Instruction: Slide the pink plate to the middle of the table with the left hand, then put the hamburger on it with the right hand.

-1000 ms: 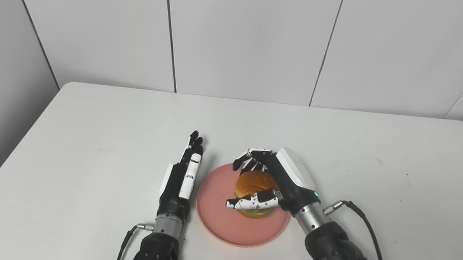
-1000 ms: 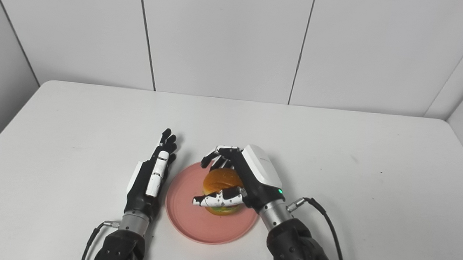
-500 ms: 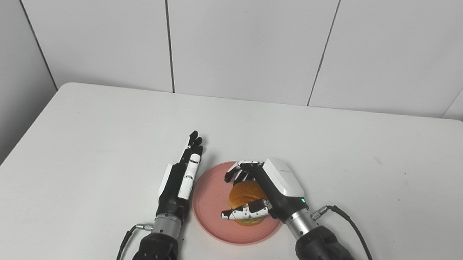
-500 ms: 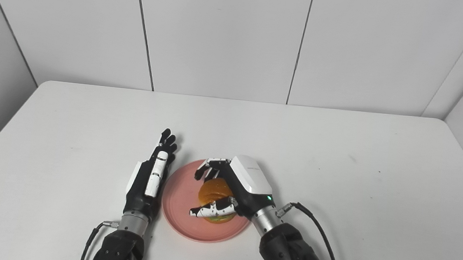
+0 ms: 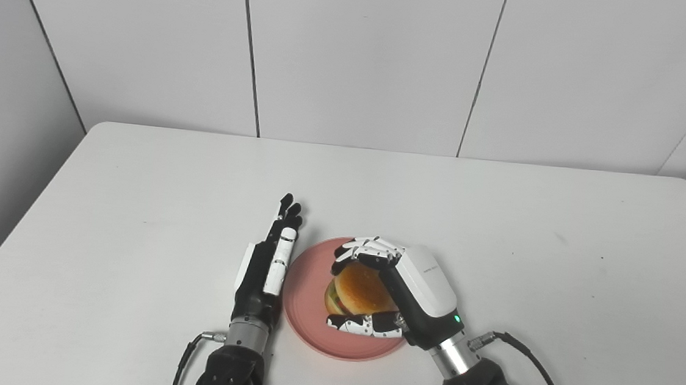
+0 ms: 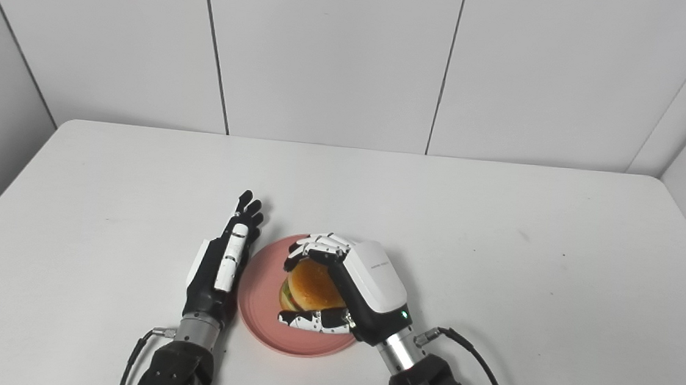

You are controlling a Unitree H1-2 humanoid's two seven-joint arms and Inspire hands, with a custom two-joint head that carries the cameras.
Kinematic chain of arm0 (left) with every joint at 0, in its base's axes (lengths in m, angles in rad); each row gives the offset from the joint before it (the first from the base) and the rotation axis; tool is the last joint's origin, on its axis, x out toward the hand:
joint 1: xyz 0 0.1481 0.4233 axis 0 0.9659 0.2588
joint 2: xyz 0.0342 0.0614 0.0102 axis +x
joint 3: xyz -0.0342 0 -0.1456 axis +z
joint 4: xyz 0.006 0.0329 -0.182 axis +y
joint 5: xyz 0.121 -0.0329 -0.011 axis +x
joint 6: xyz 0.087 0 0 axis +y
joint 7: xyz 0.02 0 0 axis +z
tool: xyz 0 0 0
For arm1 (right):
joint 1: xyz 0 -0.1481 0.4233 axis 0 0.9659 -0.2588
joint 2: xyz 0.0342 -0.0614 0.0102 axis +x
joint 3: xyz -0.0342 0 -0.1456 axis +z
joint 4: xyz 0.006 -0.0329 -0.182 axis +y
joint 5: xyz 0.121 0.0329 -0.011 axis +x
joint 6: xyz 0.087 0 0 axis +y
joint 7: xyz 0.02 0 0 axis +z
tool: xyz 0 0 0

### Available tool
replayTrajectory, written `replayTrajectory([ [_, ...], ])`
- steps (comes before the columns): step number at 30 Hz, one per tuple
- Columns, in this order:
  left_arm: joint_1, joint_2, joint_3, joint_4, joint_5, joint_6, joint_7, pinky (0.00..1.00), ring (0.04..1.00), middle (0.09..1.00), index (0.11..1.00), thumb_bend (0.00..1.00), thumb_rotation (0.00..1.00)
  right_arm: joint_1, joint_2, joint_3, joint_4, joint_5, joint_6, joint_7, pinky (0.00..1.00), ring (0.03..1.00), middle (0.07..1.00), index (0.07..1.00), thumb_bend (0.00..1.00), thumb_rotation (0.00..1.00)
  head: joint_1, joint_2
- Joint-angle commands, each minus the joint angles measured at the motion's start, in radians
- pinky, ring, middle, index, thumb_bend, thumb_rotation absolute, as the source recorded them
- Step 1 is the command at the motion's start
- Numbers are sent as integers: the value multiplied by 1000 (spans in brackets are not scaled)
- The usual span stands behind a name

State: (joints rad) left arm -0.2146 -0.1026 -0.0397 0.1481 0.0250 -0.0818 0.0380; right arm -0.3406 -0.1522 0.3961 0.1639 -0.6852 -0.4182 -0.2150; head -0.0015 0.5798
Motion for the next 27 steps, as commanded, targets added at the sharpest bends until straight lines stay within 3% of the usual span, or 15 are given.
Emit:
replayTrajectory([
  [1, 67, 16, 5, 46, 1, -9, -2, 996, 983, 987, 978, 517, 1000, -13, -9, -14, -46, 21, -50, -33, 712, 792, 833, 820, 645, 721, 1, 1],
  [2, 67, 20, 4, 46, -6, -13, -11, 998, 985, 990, 982, 517, 1000, -5, -12, -21, -55, 26, -50, -30, 715, 795, 837, 823, 651, 741, 2, 0],
  [7, 64, 33, 8, 43, -33, -19, -40, 1000, 1000, 1000, 1000, 514, 1000, 20, -20, -54, -88, 45, -34, 0, 737, 821, 861, 841, 586, 637, 0, 2],
  [18, 56, 47, 20, 48, -53, -26, -47, 1000, 1000, 1000, 1000, 506, 1000, 61, -13, -135, -39, 229, -40, 13, 907, 981, 994, 991, 692, 883, 1, 2],
  [22, 55, 54, 24, 54, -62, -37, -54, 1000, 1000, 1000, 1000, 497, 1000, 79, 1, -174, -8, 341, -42, 38, 924, 997, 1000, 1000, 716, 909, -1, 1],
  [27, 59, 60, 32, 30, -73, 1, -61, 1000, 1000, 1000, 1000, 502, 1000, 109, 29, -222, -27, 484, 52, 108, 953, 1000, 1000, 1000, 664, 968, 2, 1],
])
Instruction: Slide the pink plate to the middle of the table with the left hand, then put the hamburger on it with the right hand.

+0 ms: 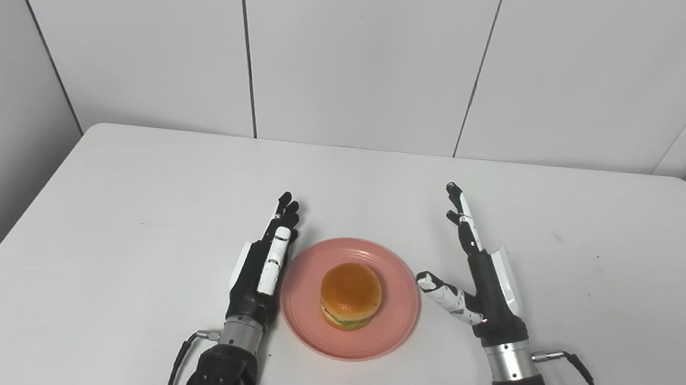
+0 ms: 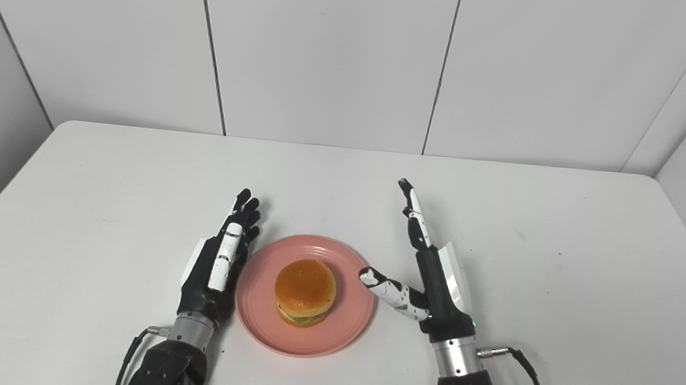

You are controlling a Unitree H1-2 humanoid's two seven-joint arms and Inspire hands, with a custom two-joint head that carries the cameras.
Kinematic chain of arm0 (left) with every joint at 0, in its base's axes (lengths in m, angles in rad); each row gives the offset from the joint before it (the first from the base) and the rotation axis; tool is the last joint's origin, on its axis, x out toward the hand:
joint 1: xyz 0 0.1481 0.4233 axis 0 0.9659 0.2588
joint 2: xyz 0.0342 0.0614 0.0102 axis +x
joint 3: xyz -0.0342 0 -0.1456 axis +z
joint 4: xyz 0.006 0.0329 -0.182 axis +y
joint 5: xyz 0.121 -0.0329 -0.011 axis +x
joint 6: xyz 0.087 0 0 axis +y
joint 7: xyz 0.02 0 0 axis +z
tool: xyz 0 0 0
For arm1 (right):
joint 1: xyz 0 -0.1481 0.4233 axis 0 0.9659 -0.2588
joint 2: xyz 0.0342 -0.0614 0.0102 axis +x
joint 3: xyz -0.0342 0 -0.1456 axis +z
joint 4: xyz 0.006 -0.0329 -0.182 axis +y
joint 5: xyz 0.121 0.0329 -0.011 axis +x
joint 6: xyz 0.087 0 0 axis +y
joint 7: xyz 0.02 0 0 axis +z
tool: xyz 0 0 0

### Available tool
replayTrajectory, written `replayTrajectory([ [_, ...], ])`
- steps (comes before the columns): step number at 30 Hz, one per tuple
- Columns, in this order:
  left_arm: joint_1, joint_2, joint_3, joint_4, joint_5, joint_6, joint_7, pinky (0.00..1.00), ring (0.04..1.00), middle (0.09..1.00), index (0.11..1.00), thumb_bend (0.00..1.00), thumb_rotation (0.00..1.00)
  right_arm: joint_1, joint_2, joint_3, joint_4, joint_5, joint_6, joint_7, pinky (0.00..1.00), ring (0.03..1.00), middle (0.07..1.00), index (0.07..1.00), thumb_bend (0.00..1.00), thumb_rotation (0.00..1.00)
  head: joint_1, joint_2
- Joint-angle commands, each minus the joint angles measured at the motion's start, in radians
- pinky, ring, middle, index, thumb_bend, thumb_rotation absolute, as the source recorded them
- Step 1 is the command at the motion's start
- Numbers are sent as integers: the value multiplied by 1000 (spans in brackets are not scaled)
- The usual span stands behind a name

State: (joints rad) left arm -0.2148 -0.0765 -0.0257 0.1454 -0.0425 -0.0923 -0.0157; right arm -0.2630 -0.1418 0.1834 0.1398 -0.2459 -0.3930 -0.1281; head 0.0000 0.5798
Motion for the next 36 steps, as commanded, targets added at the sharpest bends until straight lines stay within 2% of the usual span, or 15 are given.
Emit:
replayTrajectory([
  [1, 60, 35, 18, 32, -7, 15, -8, 1000, 1000, 1000, 1000, 508, 1000, 35, 25, -17, -5, 69, 46, 34, 961, 1000, 1000, 1000, 671, 968, 2, 1],
  [3, 59, 36, 18, 30, -4, 13, -6, 1000, 1000, 1000, 1000, 516, 1000, 45, 41, -33, -13, 136, 96, 71, 967, 1000, 1000, 1000, 666, 952, 2, 1],
  [7, 59, 40, 12, 37, 11, -2, 0, 1000, 1000, 1000, 1000, 523, 1000, 58, 67, -56, -8, 224, 135, 121, 989, 995, 1000, 1000, 613, 923, -1, 2],
  [11, 62, 38, -2, 35, 34, -5, 10, 1000, 1000, 1000, 1000, 512, 1000, 77, 98, -72, 2, 220, 170, 116, 967, 984, 1000, 1000, 656, 926, 0, 4],
  [14, 59, 37, -8, 44, 47, -16, 17, 1000, 1000, 1000, 1000, 509, 1000, 97, 139, -92, 4, 236, 207, 100, 912, 949, 974, 969, 684, 855, 2, 6],
  [15, 58, 37, -8, 44, 48, -15, 20, 1000, 1000, 1000, 1000, 511, 1000, 99, 149, -98, 7, 255, 213, 110, 924, 963, 984, 971, 655, 819, 2, 6],
  [20, 54, 35, -5, 49, 60, -26, 32, 1000, 1000, 1000, 1000, 522, 1000, 101, 167, -116, 24, 327, 226, 158, 962, 995, 1000, 994, 554, 791, 6, 13],
  [26, 52, 36, -6, 49, 84, -25, 49, 1000, 1000, 1000, 1000, 524, 1000, 96, 177, -133, 42, 374, 250, 185, 968, 992, 1000, 987, 582, 747, 7, 19],
  [27, 52, 36, -5, 49, 87, -26, 52, 1000, 1000, 1000, 1000, 510, 1000, 95, 174, -130, 42, 372, 256, 190, 980, 997, 1000, 995, 585, 797, 7, 19],
  [30, 47, 34, -1, 61, 90, -34, 65, 1000, 1000, 1000, 1000, 506, 1000, 90, 173, -138, 45, 376, 268, 192, 983, 1000, 1000, 1000, 562, 841, 6, 19],
  [32, 43, 31, 1, 69, 95, -34, 77, 1000, 1000, 1000, 1000, 512, 1000, 86, 178, -151, 43, 381, 277, 186, 975, 1000, 1000, 1000, 525, 817, 15, 15],
  [34, 40, 29, 2, 76, 96, -33, 81, 1000, 1000, 1000, 1000, 528, 1000, 81, 179, -160, 50, 380, 277, 181, 960, 995, 1000, 1000, 569, 796, 20, 12],
  [36, 41, 30, -2, 73, 102, -25, 83, 1000, 1000, 1000, 1000, 529, 1000, 77, 180, -166, 58, 382, 268, 181, 959, 996, 1000, 1000, 557, 792, 28, 7],
])
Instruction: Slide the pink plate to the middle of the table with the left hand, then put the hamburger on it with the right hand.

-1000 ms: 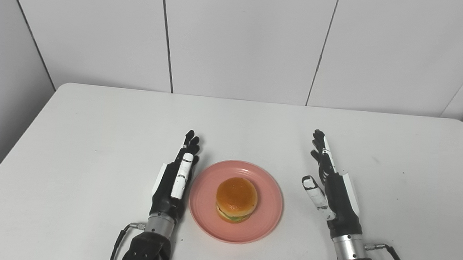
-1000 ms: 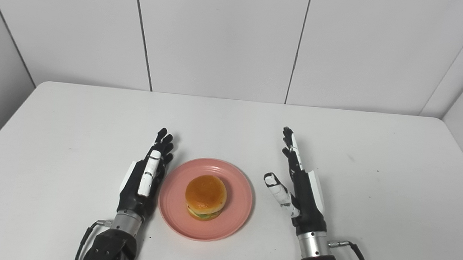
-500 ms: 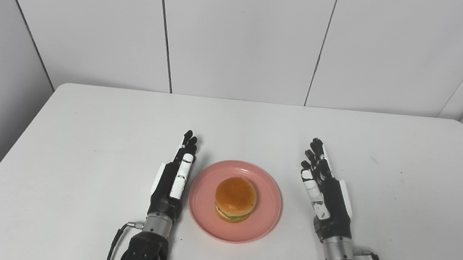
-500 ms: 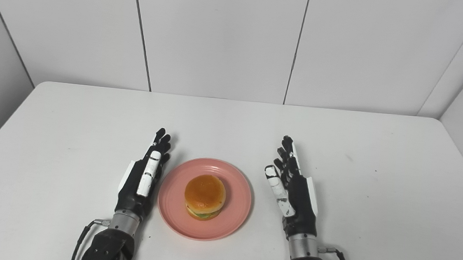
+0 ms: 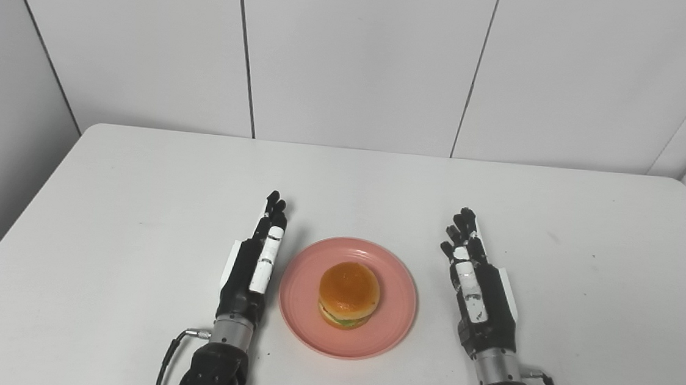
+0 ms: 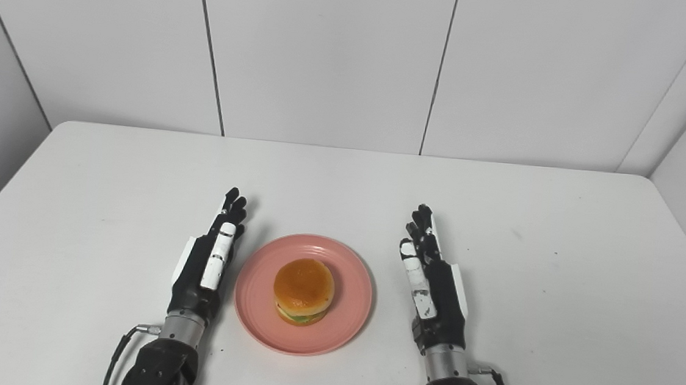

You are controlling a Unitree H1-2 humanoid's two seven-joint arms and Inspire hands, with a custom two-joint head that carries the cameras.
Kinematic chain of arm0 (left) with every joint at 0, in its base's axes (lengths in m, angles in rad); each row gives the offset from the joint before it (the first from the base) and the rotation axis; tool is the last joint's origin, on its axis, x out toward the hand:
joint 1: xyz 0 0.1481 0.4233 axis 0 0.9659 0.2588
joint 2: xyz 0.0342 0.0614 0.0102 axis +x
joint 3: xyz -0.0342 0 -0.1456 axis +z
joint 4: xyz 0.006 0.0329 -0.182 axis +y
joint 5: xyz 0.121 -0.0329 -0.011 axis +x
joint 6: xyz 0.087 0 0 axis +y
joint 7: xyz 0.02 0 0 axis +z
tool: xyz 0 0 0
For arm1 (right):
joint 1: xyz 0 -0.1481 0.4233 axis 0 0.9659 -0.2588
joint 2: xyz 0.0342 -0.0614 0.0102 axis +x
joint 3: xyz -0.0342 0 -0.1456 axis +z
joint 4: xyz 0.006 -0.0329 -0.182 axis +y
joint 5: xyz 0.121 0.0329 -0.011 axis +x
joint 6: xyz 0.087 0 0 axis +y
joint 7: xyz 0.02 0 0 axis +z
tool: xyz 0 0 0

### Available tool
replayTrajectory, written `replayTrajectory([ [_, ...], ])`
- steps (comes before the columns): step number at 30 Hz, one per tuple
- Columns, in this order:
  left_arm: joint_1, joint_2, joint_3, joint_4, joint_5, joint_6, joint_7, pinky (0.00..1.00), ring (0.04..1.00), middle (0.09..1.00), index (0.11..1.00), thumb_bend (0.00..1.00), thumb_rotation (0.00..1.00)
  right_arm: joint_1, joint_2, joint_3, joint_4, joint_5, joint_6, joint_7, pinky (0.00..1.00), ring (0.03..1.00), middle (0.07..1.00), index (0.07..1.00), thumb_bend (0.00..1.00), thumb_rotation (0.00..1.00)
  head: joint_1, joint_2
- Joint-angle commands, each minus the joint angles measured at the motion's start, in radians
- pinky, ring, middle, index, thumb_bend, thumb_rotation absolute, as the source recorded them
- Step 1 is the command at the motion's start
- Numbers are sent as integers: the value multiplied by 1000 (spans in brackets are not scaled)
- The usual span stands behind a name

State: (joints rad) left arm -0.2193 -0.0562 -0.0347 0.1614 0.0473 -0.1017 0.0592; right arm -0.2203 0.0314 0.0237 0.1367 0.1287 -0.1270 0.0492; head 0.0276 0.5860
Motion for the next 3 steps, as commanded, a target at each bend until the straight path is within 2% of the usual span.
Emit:
replayTrajectory([
  [1, 46, 10, 6, 58, 13, -16, 8, 1000, 1000, 1000, 1000, 530, 1000, 32, 6, -7, 67, 3, -11, 3, 958, 996, 1000, 1000, 553, 790, 4, -2],
  [3, 45, 9, 6, 64, 14, -24, 12, 1000, 1000, 1000, 1000, 524, 1000, 28, -1, -2, 87, -34, -49, -8, 953, 999, 1000, 1000, 544, 799, 5, -2],
])
